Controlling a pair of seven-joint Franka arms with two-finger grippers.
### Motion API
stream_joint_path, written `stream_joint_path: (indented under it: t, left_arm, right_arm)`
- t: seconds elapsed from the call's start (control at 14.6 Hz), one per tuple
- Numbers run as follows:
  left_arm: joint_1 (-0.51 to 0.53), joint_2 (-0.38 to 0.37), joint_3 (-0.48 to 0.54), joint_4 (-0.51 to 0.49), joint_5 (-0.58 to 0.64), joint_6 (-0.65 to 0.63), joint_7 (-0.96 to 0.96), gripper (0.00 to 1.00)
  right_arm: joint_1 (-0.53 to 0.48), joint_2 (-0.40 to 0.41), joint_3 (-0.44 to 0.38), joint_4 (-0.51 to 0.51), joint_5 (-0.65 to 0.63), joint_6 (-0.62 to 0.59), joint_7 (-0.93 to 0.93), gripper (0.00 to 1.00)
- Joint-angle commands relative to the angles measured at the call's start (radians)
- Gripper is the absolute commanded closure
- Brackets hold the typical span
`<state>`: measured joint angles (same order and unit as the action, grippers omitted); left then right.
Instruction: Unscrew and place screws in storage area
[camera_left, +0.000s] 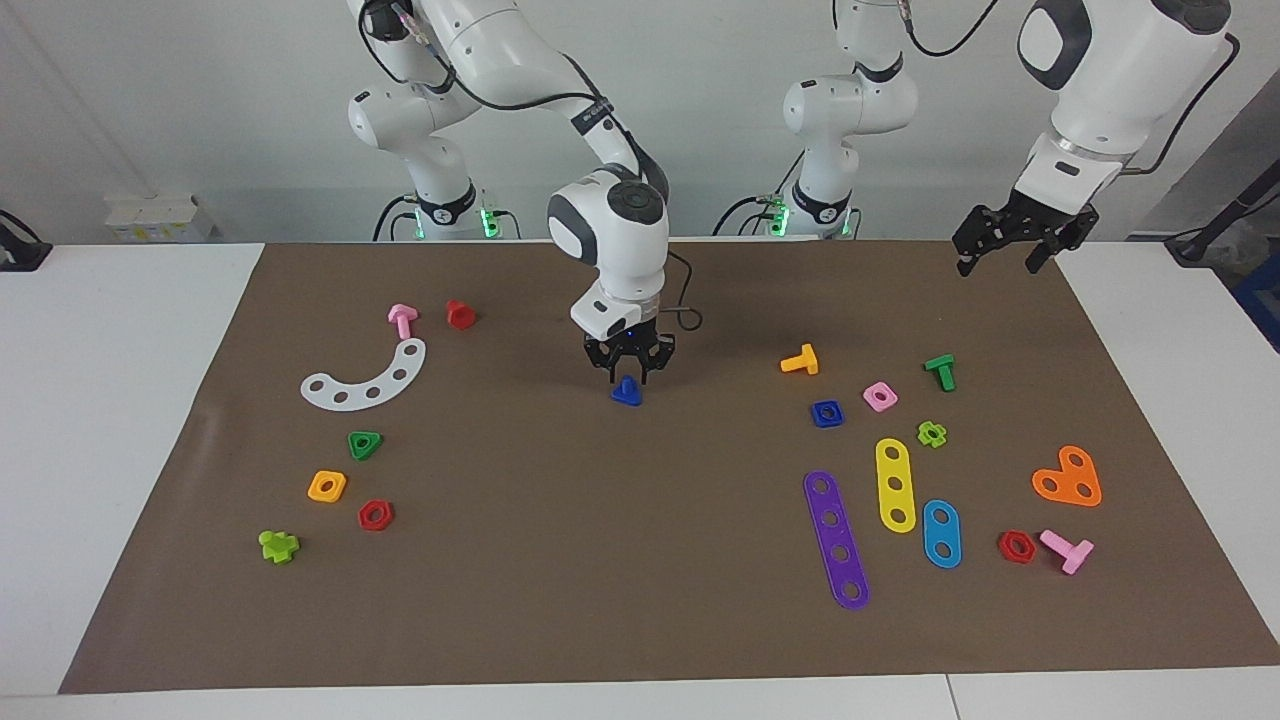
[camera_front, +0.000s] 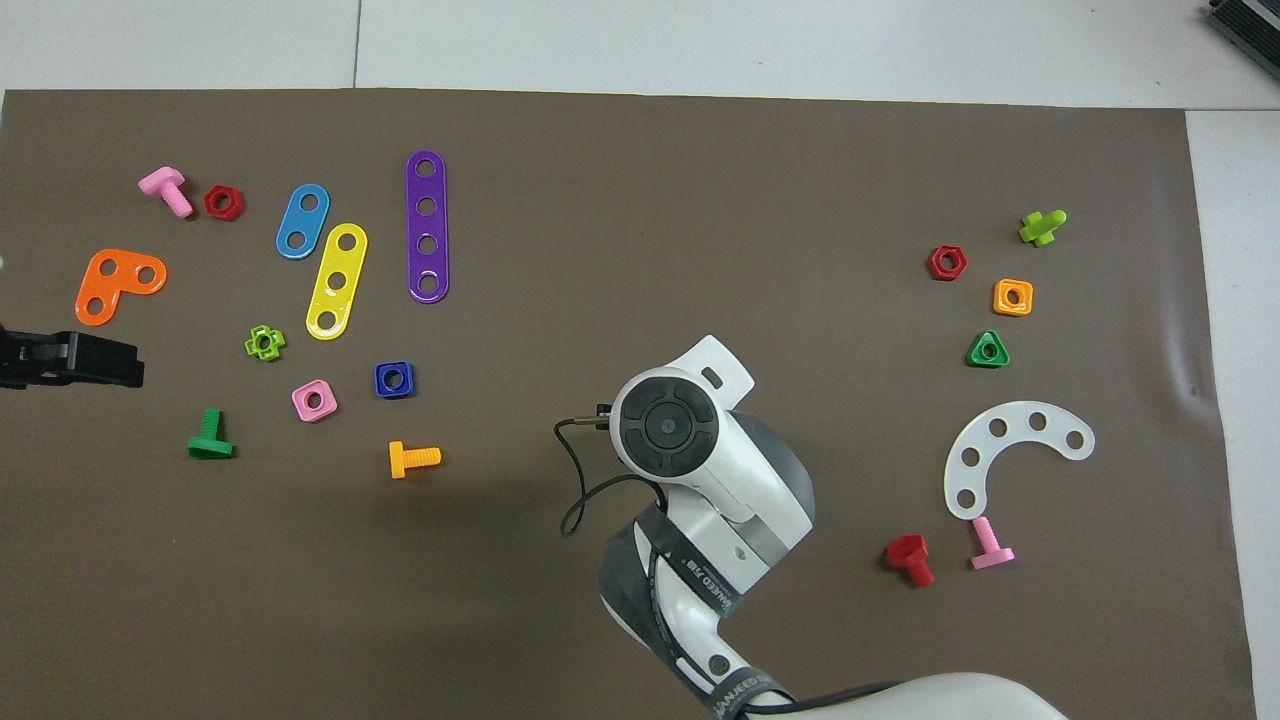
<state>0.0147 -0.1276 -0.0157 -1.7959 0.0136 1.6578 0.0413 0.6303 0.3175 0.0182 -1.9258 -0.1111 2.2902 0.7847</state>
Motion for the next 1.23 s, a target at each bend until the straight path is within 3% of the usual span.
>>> stream_joint_path:
  t: [0.0,0.14,0.34,0.61,0.89,1.16]
  left_arm:
    - [-0.007,-0.003,0.013,-0.003,0.008,-0.004,-0.006,0.00]
    - [-0.002,-0.003,0.025,-0.003,0.008,-0.004,-0.006,0.00]
    - [-0.002,-0.003,0.025,-0.002,0.008,-0.004,-0.006,0.00]
    - [-0.004,-0.003,0.025,-0.003,0.008,-0.003,-0.006,0.00]
    - [-0.004,-0.003,0.025,-0.003,0.008,-0.004,-0.006,0.00]
    - [-0.002,-0.003,0.025,-0.003,0.008,-0.003,-0.006,0.00]
  right_arm:
    - [-0.004,-0.014,0.003,-0.022,-0.025,0.023,0.024,0.61]
    - [-0.006,-0.015,0.003,-0.022,-0.025,0.020,0.024,1.00]
    - [-0.040,-0.035,-0.004,-0.021,-0.025,0.015,0.013,1.00]
    - [-0.213,-0.086,-0.003,-0.024,-0.025,0.032,-0.002,1.00]
    - [-0.415,-0.069,0.000,-0.016,-0.007,0.133,-0.190,1.00]
    - [-0.509,-0.060,0.000,-0.010,-0.004,0.118,-0.307,1.00]
